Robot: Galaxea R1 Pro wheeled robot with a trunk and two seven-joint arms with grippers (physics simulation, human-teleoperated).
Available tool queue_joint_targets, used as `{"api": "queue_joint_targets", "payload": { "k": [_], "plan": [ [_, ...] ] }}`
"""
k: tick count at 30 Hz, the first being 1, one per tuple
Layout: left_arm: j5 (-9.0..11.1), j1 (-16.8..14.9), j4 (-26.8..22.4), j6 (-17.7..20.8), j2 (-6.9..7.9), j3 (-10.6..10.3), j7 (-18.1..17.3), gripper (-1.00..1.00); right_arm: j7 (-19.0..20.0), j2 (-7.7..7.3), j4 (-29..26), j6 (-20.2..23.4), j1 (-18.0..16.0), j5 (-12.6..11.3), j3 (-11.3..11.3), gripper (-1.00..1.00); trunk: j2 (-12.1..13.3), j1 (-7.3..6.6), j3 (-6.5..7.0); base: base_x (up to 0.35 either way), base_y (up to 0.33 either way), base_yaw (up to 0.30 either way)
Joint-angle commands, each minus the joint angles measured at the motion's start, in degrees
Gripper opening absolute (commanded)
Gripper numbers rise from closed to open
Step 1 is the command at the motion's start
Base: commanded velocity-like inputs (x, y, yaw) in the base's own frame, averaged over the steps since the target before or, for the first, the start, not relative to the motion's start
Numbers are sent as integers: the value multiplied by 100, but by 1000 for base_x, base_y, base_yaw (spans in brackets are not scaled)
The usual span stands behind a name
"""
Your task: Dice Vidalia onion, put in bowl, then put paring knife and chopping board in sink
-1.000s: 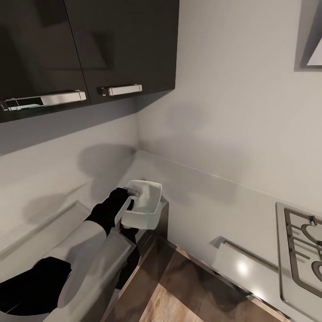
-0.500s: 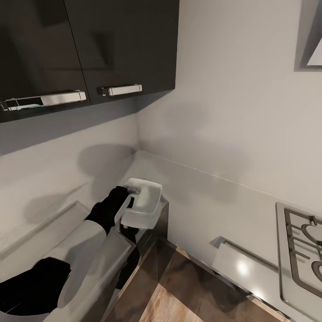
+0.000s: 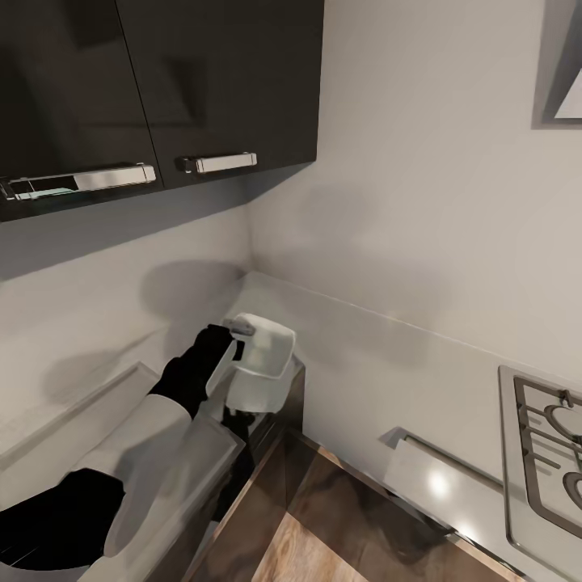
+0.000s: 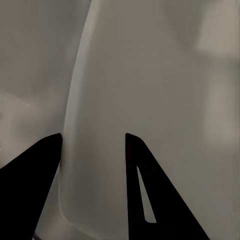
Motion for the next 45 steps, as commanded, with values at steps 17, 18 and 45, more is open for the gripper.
{"api": "queue_joint_targets", "payload": {
  "k": [17, 18, 45],
  "plan": [
    [59, -5, -723, 333, 3, 1, 23, -100, -36, 5, 3, -15, -4, 61, -26, 100, -12, 3, -12, 0, 0, 0],
    [59, -6, -779, 354, 3, 1, 20, -100, -35, 5, 3, -15, -4, 61, -26, 100, -12, 3, -12, 0, 0, 0],
    [152, -6, -1046, 419, 11, 19, 17, -100, -34, -2, 3, -32, -4, 59, -34, 100, -12, 3, 66, 0, 0, 0]
  ]
}}
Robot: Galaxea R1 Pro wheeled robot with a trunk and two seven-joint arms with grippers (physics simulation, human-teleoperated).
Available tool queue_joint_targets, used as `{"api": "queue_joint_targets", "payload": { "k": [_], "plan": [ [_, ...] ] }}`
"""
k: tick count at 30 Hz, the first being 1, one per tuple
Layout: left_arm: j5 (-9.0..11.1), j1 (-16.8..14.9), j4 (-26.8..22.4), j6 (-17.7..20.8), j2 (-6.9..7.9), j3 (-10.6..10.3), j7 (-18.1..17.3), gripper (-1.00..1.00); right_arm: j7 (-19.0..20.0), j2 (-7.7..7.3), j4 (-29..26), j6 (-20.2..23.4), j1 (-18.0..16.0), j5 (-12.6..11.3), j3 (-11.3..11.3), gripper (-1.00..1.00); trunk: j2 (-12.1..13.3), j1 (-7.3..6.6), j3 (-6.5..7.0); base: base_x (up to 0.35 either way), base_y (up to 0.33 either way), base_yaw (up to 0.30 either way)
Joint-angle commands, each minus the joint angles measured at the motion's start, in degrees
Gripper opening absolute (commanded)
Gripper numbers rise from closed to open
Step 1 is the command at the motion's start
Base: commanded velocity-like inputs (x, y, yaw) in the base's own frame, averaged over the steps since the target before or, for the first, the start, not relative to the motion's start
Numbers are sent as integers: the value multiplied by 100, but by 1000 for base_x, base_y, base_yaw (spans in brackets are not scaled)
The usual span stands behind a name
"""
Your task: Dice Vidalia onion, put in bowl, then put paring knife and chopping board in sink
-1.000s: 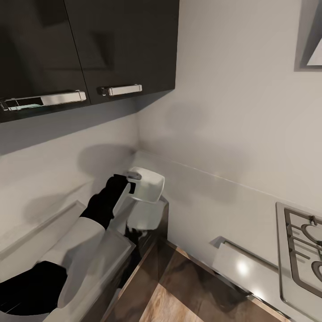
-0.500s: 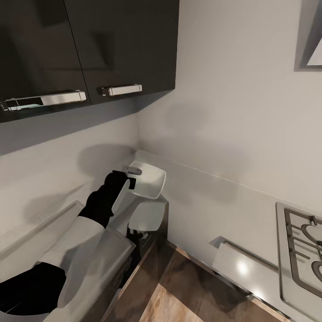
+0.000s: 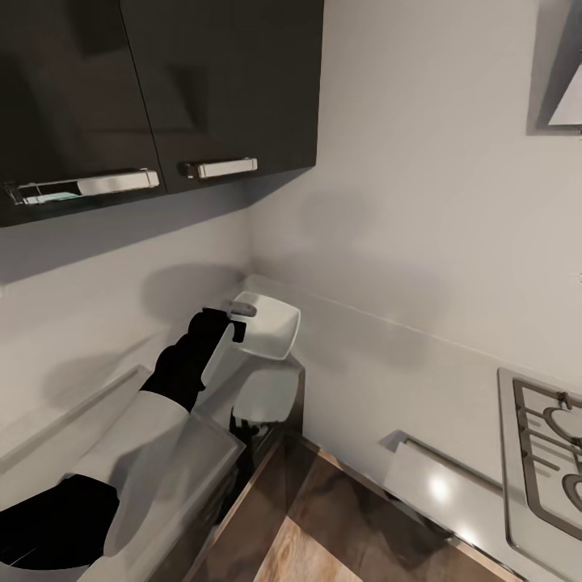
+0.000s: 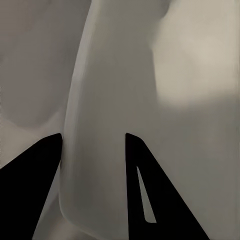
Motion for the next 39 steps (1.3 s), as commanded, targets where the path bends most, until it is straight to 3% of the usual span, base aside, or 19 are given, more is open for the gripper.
{"api": "queue_joint_targets", "payload": {
  "k": [1, 39],
  "plan": [
    [63, -5, -4, 19, 2, -11, 51, -100, -34, 3, 3, -15, -4, 62, -26, 100, -11, 4, -2, 0, 0, 0],
    [81, -5, 35, 19, 11, -11, 51, -100, -35, 3, -5, -23, -4, 62, -26, 100, -11, 4, 338, 0, 0, 0]
  ]
}}
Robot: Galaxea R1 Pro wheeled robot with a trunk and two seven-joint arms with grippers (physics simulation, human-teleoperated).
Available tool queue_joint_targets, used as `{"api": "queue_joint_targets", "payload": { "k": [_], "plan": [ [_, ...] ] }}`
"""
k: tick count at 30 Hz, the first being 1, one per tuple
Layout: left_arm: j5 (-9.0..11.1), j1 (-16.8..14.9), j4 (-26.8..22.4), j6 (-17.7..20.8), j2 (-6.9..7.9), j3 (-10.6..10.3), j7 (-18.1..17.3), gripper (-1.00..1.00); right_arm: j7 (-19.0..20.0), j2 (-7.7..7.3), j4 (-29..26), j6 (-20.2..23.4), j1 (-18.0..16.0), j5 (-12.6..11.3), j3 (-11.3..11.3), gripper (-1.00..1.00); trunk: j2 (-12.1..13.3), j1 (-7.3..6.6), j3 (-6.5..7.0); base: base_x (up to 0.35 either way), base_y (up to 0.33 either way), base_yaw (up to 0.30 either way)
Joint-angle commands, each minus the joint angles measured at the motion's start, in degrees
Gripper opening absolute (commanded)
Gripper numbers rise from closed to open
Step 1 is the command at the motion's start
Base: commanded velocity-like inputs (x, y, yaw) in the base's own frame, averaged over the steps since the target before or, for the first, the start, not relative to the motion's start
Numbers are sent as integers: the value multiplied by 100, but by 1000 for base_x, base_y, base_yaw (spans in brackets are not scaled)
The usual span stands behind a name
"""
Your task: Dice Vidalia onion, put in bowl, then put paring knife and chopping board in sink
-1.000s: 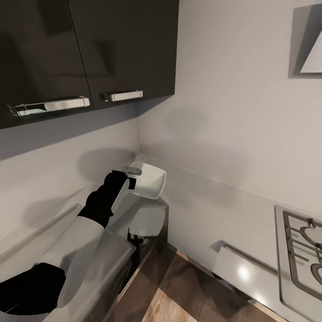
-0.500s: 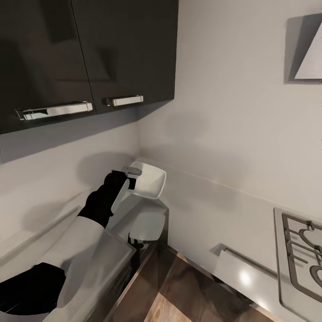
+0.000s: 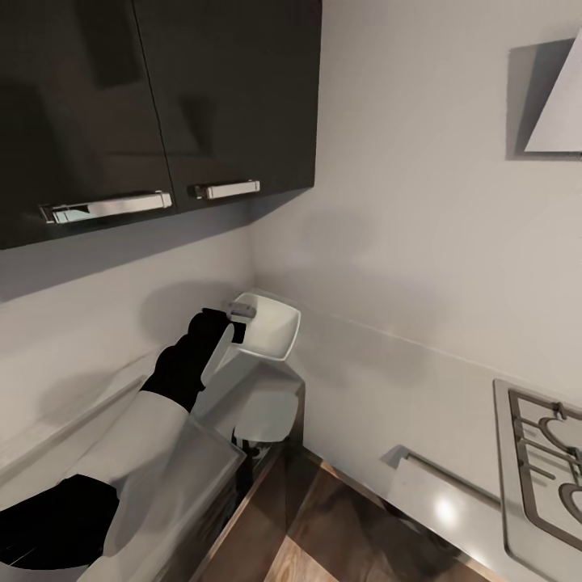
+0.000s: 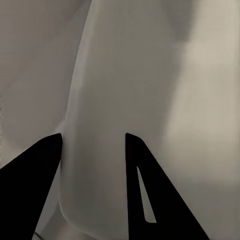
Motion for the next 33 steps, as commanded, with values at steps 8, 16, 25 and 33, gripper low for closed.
{"api": "queue_joint_targets", "payload": {
  "k": [8, 16, 25, 33],
  "plan": [
    [56, -6, 7, 18, 2, -11, 53, -100, -35, 3, 2, -14, -5, 62, -26, 100, -13, 3, -8, -13, 0, 0],
    [56, -5, 17, 18, 2, -11, 53, -100, -38, 3, 2, -14, -5, 60, -26, 100, -13, 3, -8, -263, 0, 0],
    [57, -7, 3, 18, 2, -11, 53, -100, -42, 3, 2, -14, -5, 62, -26, 100, -13, 3, -8, -335, 0, 3],
    [55, -6, -30, 18, 2, -11, 53, -100, -42, 3, 2, -14, -5, 60, -26, 100, -13, 3, -8, -336, 0, 178]
  ]
}}
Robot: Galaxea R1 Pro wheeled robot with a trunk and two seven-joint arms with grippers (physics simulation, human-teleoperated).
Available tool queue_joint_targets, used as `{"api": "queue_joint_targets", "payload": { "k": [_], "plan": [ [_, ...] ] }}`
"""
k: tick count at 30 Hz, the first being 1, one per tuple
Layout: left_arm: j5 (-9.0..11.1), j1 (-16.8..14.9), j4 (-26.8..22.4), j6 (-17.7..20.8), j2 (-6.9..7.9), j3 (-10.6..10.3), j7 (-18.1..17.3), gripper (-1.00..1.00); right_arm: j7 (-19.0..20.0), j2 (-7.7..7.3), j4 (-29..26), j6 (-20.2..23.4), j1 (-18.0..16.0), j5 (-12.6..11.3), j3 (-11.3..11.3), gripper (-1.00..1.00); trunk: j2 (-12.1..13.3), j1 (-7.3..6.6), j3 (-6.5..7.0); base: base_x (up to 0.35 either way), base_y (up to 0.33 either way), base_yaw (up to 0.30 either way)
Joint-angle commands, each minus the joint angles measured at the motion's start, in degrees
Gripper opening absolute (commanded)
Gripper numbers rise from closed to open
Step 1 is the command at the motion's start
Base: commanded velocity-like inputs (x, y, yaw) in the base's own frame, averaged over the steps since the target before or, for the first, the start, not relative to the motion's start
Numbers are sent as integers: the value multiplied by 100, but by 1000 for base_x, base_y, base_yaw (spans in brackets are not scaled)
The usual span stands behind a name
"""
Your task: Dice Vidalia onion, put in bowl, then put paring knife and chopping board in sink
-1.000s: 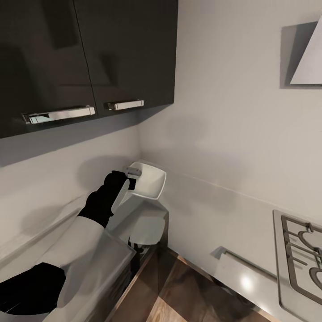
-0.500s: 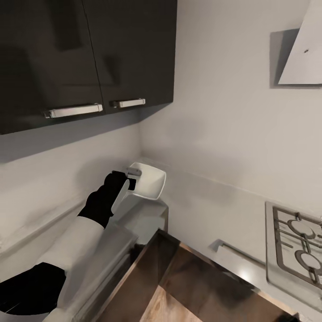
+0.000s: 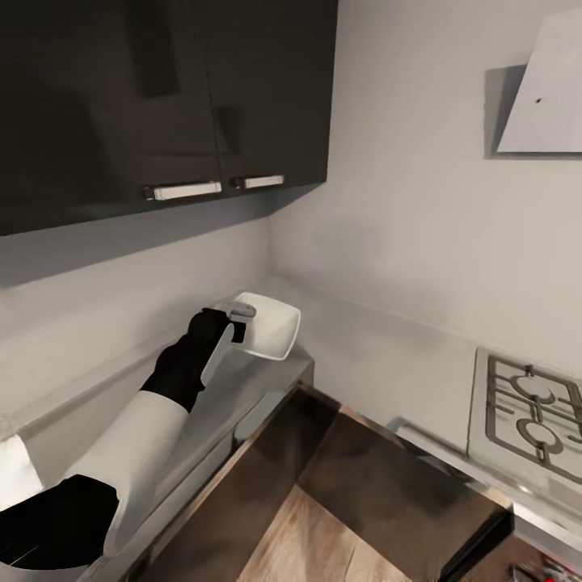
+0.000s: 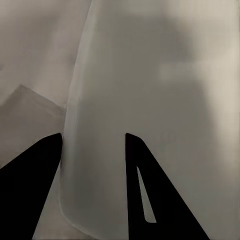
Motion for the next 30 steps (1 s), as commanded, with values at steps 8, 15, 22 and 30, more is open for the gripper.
{"api": "queue_joint_targets", "payload": {
  "k": [8, 15, 22, 30],
  "plan": [
    [54, -7, -39, 16, -7, -12, 53, -100, -34, 3, 1, -14, -4, 60, -26, 100, -13, 0, -13, -79, 0, 245],
    [54, -6, -228, 16, -16, -12, 53, -100, -34, 3, 1, -14, -4, 55, -26, 100, -13, 0, 19, -2, 0, 138],
    [55, -6, -251, 16, -17, -12, 53, -100, -34, 3, 1, -14, -4, 59, -26, 100, -13, 0, 82, -105, 0, 13],
    [191, -6, -302, 16, -17, -12, 53, -100, -34, 3, 1, -14, -4, 56, -26, 100, -13, 0, 156, -313, 0, 0]
  ]
}}
